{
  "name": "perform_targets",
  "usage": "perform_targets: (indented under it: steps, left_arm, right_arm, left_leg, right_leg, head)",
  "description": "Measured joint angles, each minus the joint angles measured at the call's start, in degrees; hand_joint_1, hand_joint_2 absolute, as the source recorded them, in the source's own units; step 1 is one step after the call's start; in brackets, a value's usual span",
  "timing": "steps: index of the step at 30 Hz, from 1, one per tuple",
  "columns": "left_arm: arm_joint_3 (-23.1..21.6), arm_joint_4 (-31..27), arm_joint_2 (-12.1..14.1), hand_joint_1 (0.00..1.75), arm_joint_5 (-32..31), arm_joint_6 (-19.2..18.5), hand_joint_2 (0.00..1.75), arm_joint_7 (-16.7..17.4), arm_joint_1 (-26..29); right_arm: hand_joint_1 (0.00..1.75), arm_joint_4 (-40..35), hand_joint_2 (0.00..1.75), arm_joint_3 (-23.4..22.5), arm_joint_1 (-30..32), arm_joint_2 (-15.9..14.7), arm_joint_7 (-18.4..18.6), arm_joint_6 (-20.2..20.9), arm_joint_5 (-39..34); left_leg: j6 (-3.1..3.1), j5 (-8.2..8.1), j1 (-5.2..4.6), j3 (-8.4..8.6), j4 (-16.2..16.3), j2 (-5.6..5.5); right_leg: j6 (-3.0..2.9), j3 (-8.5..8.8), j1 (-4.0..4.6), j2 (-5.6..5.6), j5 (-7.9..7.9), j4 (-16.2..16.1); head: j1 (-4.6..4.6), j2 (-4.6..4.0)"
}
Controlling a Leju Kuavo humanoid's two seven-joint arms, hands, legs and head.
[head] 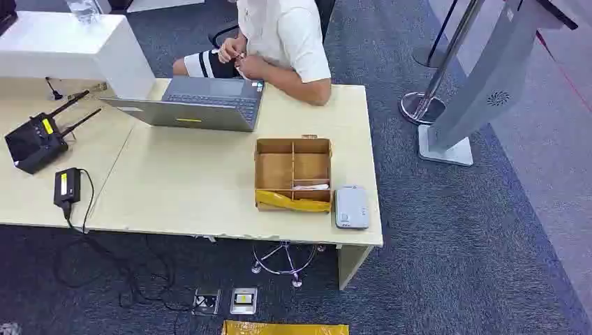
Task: Pass the card to the sensor for recognition and then transmit it.
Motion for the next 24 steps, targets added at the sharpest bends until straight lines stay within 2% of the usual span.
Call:
perform_targets:
  steps: [16, 17, 18, 20, 21, 22, 24]
  left_arm:
    - [0.24, 0.00, -0.24, 0.00, 2.27, -0.37, 1.75, 2.45, -0.03]
    - [0.22, -0.11, -1.73, 0.00, 1.68, 1.49, 1.75, 3.68, 0.03]
    - [0.15, -0.28, -4.43, 0.00, 0.77, 4.75, 1.75, 5.70, 0.18]
    - [0.13, -0.28, -11.72, 0.00, -0.18, 10.37, 1.75, 9.28, 0.14]
    - [0.04, -0.28, -14.78, 0.00, -0.13, 12.04, 1.75, 10.72, 0.13]
    - [-0.02, -0.28, -17.63, 0.00, 0.02, 12.96, 1.75, 11.97, 0.10]
    - [-0.68, -0.35, -21.05, 0.00, 0.61, 13.64, 1.75, 13.93, 0.20]
  right_arm:
    - [0.00, 0.02, 1.75, 0.02, -1.09, -0.52, 0.92, -10.60, 3.87]
    - [0.00, -0.15, 1.75, 0.02, -0.97, 0.64, 2.87, -14.13, 4.17]
    - [0.00, -0.20, 1.75, -0.04, -0.83, 2.54, 5.52, -19.02, 4.61]
    - [0.00, -0.35, 1.75, -0.26, -0.42, 6.61, 11.23, -29.64, 9.39]
    - [0.00, -1.05, 1.75, -1.32, 0.35, 8.97, 12.13, -32.42, 14.56]
    - [0.00, -2.77, 1.75, -3.24, 1.66, 10.46, 10.90, -34.68, 23.15]
    - [0.00, -8.46, 1.75, -9.88, 4.97, 13.16, 4.22, -36.06, 36.32]
  left_leg:
    - [0.00, 0.00, -0.01, 0.01, 0.01, -0.01]
    - [0.00, 0.00, -0.04, 0.01, 0.01, -0.01]
    - [0.00, 0.00, -0.05, -0.01, 0.01, 0.00]
    - [0.03, 0.01, -0.22, 0.04, -0.01, -0.02]
    - [0.08, 0.03, -0.34, 0.07, -0.04, -0.04]
    - [0.14, -0.01, -0.16, 0.01, 0.03, -0.11]
    - [0.13, -0.02, -0.13, -0.01, 0.03, -0.11]
  right_leg:
    - [0.00, 0.02, -0.01, -0.02, 0.00, -0.01]
    - [0.00, 0.01, -0.05, -0.03, 0.00, -0.01]
    - [0.00, 0.00, -0.06, -0.01, 0.00, -0.01]
    - [0.05, 0.00, -0.25, -0.04, 0.03, -0.01]
    - [0.07, 0.03, -0.35, -0.13, 0.01, 0.04]
    - [0.14, 0.13, -0.15, -0.16, -0.04, 0.04]
    - [0.14, 0.15, -0.14, -0.14, -0.01, -0.01]
  head:
    - [0.02, 0.00]
    - [0.00, 0.00]
    - [-0.04, 0.00]
    - [0.14, 0.00]
    - [-0.02, 0.00]
    - [-0.29, 0.00]
    - [0.37, 0.00]
